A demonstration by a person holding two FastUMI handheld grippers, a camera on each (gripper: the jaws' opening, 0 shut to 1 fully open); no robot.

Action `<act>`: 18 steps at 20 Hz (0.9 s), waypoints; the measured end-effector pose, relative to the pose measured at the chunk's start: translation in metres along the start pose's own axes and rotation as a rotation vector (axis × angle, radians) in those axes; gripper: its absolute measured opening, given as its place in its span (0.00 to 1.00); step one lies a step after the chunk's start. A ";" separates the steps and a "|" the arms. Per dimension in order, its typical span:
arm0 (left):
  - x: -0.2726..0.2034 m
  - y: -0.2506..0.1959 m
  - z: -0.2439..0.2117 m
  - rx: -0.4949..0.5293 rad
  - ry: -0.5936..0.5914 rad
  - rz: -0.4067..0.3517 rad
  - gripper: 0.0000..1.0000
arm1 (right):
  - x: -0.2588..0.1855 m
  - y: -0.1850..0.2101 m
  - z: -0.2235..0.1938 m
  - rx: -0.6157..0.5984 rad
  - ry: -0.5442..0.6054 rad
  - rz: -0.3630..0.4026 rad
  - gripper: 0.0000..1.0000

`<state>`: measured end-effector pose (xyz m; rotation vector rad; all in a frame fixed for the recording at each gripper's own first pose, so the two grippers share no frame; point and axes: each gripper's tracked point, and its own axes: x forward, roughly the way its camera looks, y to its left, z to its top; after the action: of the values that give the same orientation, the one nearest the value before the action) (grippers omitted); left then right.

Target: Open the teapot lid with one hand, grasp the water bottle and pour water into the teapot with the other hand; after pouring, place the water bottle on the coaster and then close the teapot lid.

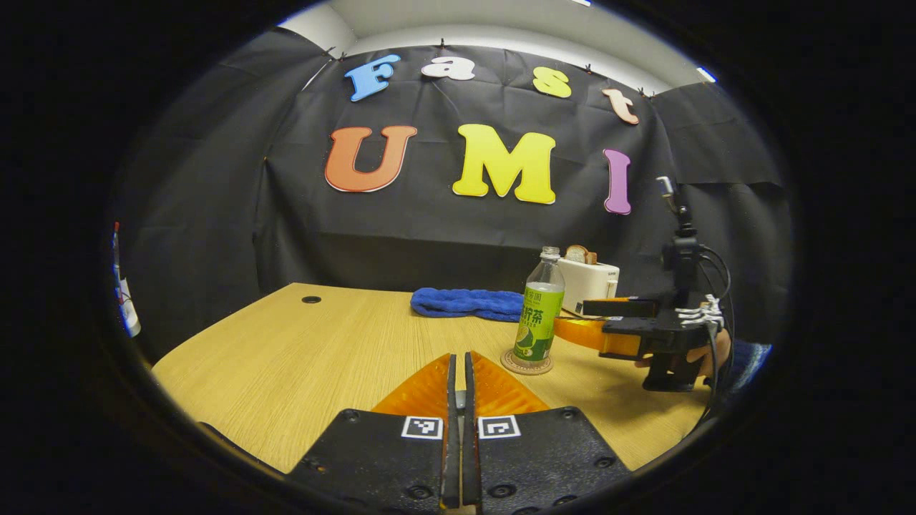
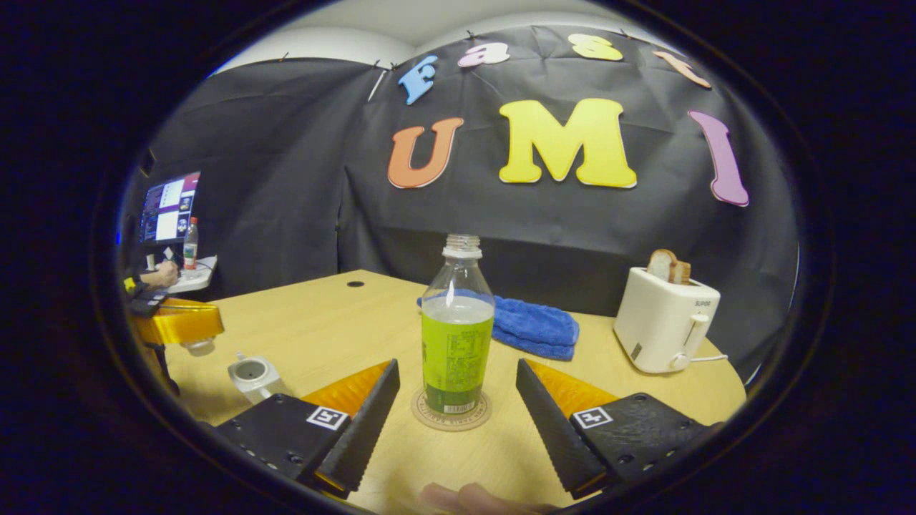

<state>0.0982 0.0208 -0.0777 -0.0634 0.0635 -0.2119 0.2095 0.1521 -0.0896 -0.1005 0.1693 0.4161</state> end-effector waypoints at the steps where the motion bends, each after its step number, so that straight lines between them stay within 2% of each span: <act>1: 0.005 0.000 -0.002 -0.005 0.007 0.003 0.04 | -0.009 -0.002 0.001 0.011 -0.015 -0.013 0.98; 5: 0.020 0.000 -0.012 -0.001 0.028 0.018 0.04 | -0.043 -0.002 0.008 0.045 -0.085 -0.043 0.97; 12: 0.038 0.008 -0.029 0.046 0.067 0.089 0.05 | -0.093 0.009 0.022 0.059 -0.163 -0.039 0.96; 18: 0.041 0.008 -0.032 0.083 0.053 0.134 0.05 | -0.130 0.014 0.022 0.053 -0.207 -0.044 0.96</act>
<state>0.1374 0.0177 -0.1128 0.0292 0.1110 -0.0820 0.0903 0.1166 -0.0451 -0.0088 -0.0255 0.3752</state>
